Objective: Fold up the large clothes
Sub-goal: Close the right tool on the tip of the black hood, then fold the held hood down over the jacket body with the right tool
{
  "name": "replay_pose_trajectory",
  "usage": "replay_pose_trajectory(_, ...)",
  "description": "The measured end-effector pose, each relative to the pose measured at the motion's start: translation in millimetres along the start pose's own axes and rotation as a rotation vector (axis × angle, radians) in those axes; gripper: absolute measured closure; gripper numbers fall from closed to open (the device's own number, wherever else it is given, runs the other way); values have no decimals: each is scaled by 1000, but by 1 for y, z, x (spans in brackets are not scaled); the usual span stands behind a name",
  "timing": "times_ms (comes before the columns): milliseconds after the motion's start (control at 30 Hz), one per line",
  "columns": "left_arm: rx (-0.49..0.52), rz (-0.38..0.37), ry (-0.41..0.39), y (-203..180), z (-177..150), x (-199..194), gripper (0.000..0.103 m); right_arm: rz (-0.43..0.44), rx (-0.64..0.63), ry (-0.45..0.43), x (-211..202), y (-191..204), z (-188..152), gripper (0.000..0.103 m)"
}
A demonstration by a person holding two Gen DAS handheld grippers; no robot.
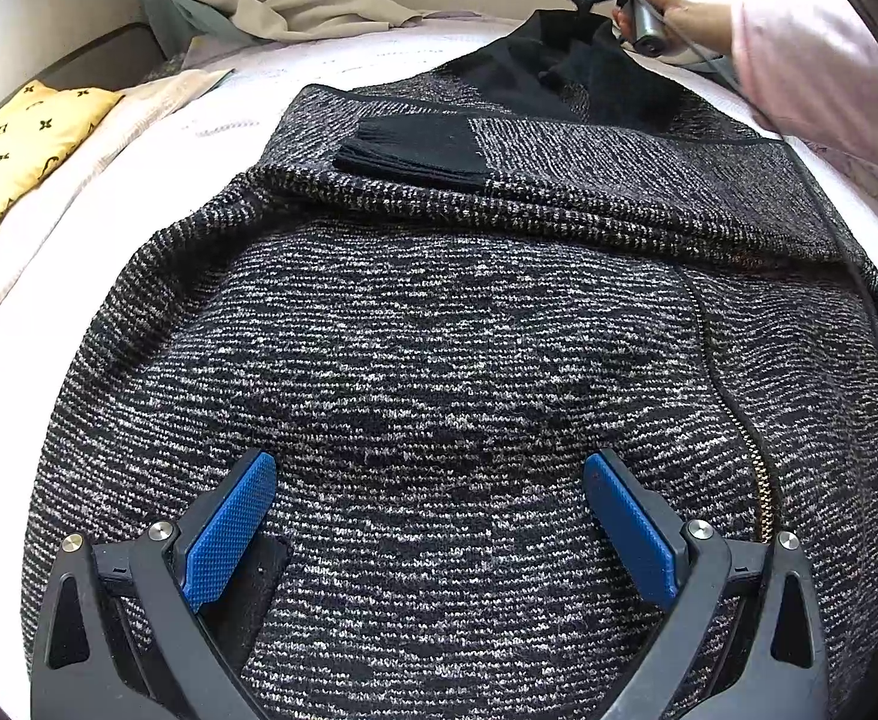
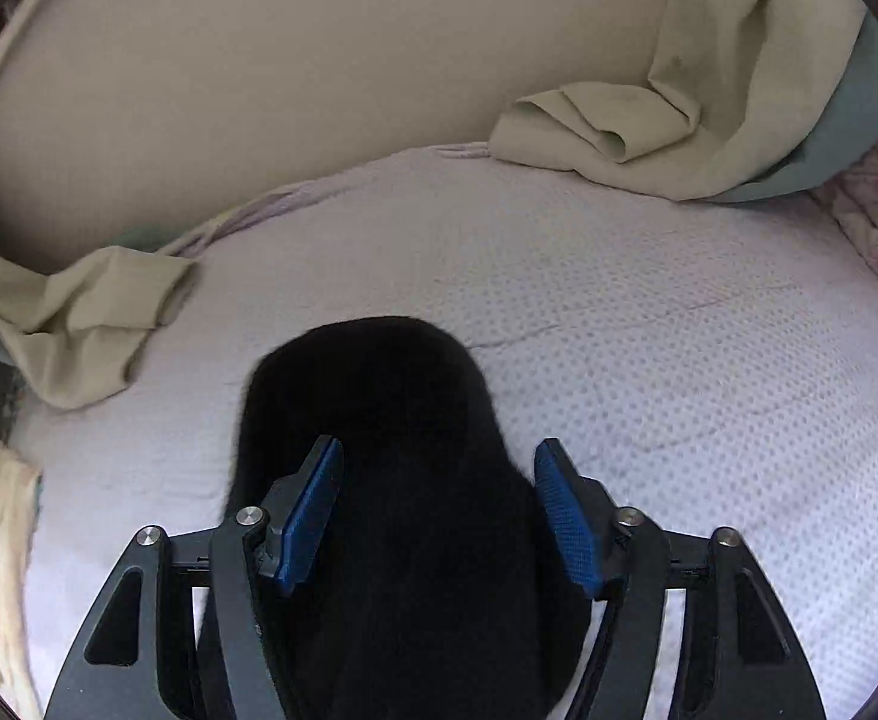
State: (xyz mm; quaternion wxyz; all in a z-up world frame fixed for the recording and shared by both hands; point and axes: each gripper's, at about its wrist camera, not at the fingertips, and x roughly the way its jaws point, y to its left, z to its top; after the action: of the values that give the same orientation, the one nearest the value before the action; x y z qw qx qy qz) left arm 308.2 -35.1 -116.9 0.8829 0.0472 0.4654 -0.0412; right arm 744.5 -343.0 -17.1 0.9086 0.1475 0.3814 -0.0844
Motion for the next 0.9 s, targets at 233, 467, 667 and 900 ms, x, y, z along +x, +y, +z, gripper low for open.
replay_pose_trajectory(233,0,-2,-1,2,0,-1,0,14,-26,40,4,1,2,102)
replay_pose_trajectory(467,2,4,5,0,1,0,0,94,-122,-127,-93,11,-7,103)
replay_pose_trajectory(667,-1,15,15,-4,6,1,0,160,-267,-235,-199,25,-44,103)
replay_pose_trajectory(900,-12,28,23,-7,7,1,0,250,-376,-322,-303,32,-111,103)
